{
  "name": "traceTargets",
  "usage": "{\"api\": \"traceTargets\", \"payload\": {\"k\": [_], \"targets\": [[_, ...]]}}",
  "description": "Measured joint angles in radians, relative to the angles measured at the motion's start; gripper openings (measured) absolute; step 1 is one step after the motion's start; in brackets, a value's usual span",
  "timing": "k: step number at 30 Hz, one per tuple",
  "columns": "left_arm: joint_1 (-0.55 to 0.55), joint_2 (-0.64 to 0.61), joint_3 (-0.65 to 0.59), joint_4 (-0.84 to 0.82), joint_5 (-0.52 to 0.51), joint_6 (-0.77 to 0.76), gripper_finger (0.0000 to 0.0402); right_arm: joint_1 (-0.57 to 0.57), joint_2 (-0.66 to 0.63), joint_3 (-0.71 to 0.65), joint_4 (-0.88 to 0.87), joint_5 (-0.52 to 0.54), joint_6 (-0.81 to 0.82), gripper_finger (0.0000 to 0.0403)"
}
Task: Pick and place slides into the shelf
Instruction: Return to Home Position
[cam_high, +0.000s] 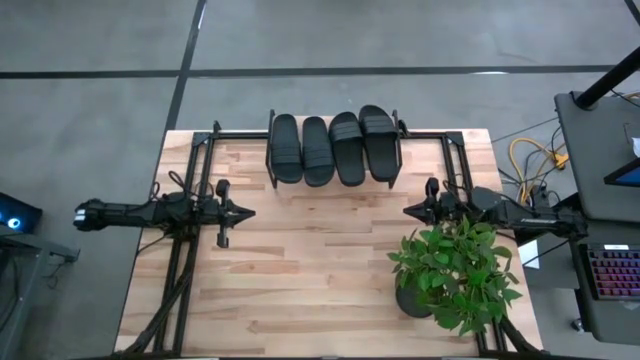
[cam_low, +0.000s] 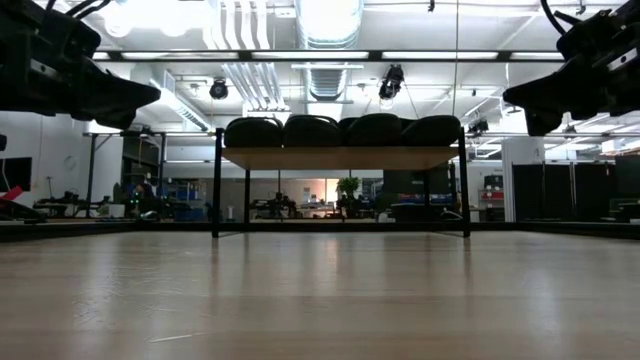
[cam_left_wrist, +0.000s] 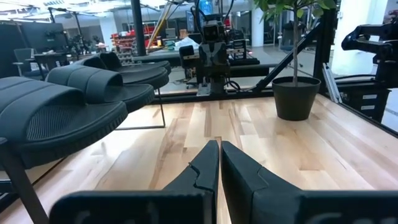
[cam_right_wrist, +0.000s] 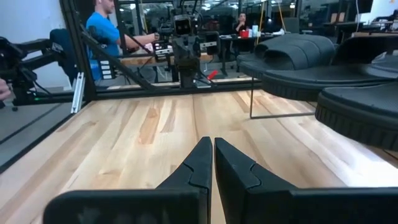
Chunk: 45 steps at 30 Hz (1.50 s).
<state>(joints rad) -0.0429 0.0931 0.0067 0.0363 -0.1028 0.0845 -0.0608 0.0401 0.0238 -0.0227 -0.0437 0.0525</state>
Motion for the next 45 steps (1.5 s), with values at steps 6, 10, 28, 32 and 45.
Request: {"api": "traceTargets", "payload": {"k": [6, 10, 28, 32, 45], "targets": [[0.000, 0.004, 0.000, 0.001, 0.000, 0.000, 0.0000, 0.000, 0.000, 0.000, 0.003, -0.011, 0.000, 0.0008], [0.000, 0.004, -0.001, 0.003, 0.000, 0.000, 0.0000, 0.000, 0.001, 0.000, 0.003, -0.008, 0.000, 0.0008], [0.000, 0.015, -0.001, 0.006, 0.001, 0.001, 0.0000, 0.000, 0.001, 0.000, 0.002, -0.008, -0.001, 0.0008], [0.000, 0.016, -0.001, 0.006, 0.001, 0.001, 0.0000, 0.000, 0.001, 0.000, 0.002, -0.008, -0.001, 0.0008], [0.000, 0.016, -0.001, 0.007, 0.001, 0.001, 0.0000, 0.000, 0.001, 0.000, 0.002, -0.008, -0.001, 0.0009]]}}
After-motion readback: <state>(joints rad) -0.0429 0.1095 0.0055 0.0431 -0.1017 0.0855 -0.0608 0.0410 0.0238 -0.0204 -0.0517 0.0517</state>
